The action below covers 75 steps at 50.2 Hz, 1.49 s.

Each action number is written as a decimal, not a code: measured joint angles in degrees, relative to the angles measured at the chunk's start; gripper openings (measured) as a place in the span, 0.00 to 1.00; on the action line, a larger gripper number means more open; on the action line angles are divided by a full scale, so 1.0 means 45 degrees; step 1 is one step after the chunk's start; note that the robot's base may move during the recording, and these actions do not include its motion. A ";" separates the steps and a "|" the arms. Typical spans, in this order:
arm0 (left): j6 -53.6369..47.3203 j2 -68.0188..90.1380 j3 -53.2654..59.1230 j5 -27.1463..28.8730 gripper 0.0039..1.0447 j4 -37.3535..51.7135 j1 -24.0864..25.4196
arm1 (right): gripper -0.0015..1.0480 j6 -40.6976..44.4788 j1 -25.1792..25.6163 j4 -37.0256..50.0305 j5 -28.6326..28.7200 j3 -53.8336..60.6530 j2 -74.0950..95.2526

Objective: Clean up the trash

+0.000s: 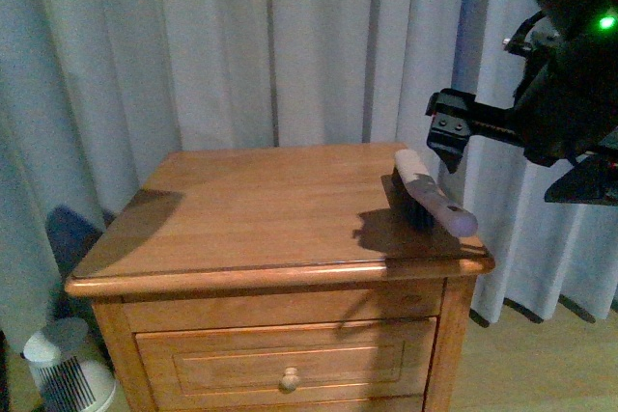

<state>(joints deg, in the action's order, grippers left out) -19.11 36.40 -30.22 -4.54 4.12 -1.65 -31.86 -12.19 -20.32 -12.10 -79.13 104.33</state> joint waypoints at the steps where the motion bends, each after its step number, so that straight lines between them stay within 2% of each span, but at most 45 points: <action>1: 0.0000 0.0000 0.0000 -0.0005 0.25 0.0000 0.0000 | 0.93 -0.0039 -0.0024 0.0000 -0.0005 -0.0141 0.0170; 26: 0.0000 0.0000 0.0000 -0.0005 0.25 0.0000 0.0000 | 0.93 -0.0311 -0.0602 -0.0486 -0.0418 -0.2705 0.3094; 50: 0.0015 0.0000 0.0000 0.0000 0.25 0.0000 0.0000 | 0.92 -0.0316 -0.0928 -0.0486 -0.0631 -0.3021 0.3886; 65: 0.0029 0.0000 0.0000 0.0000 0.25 0.0000 0.0000 | 0.43 -0.0311 -0.0889 -0.0413 -0.0408 -0.3016 0.3905; 72: 0.0029 0.0000 0.0000 -0.0005 0.25 0.0000 0.0000 | 0.25 -0.0291 -0.0835 -0.0340 -0.0248 -0.2982 0.3900; 75: 0.0029 0.0000 0.0000 0.0000 0.25 0.0000 0.0000 | 0.20 -0.0291 -0.0821 -0.0287 -0.0287 -0.2905 0.3900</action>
<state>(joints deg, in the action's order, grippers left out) -18.98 36.40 -30.22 -4.54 4.12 -1.65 -33.17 -15.88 -21.61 -13.39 -92.20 121.89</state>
